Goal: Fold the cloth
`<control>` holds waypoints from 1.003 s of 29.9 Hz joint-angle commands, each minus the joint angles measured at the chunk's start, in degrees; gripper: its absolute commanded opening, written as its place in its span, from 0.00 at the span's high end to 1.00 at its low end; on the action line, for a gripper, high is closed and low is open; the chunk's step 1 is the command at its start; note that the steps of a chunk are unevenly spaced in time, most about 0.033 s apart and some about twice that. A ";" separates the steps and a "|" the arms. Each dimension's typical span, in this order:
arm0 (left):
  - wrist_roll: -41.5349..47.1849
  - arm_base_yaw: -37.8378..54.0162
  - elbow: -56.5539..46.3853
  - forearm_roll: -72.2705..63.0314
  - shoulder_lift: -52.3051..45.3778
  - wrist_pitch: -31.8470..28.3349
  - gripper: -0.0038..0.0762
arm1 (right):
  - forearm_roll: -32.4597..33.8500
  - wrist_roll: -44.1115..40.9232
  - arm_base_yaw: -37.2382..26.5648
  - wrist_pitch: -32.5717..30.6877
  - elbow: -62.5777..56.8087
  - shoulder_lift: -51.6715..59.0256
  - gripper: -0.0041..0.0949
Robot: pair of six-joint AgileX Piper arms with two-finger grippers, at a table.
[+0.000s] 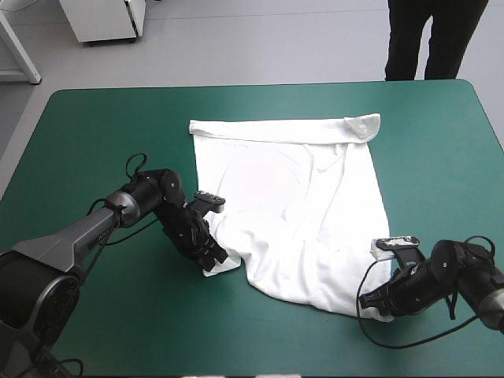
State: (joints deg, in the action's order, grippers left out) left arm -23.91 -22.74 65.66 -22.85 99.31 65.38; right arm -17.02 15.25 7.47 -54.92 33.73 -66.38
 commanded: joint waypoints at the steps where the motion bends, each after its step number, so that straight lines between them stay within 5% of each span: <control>1: 0.68 -0.47 4.23 -0.92 -4.26 4.93 0.96 | -1.92 1.15 0.10 -3.06 6.55 1.80 0.97; 10: 7.64 -0.47 15.93 1.88 -23.57 8.51 0.96 | 4.92 -5.40 0.10 -14.18 33.79 8.80 0.97; 19: 11.63 -0.47 33.27 5.47 -41.92 8.42 0.96 | 7.32 -8.23 0.10 -14.82 62.86 11.46 0.97; 30: 14.95 -0.47 62.48 2.87 -44.20 8.42 0.96 | 3.95 -9.14 0.10 -13.11 90.53 11.67 0.97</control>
State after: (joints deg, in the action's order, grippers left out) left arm -10.62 -22.81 123.89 -18.58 54.58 72.24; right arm -10.59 6.18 7.47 -71.59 118.88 -54.82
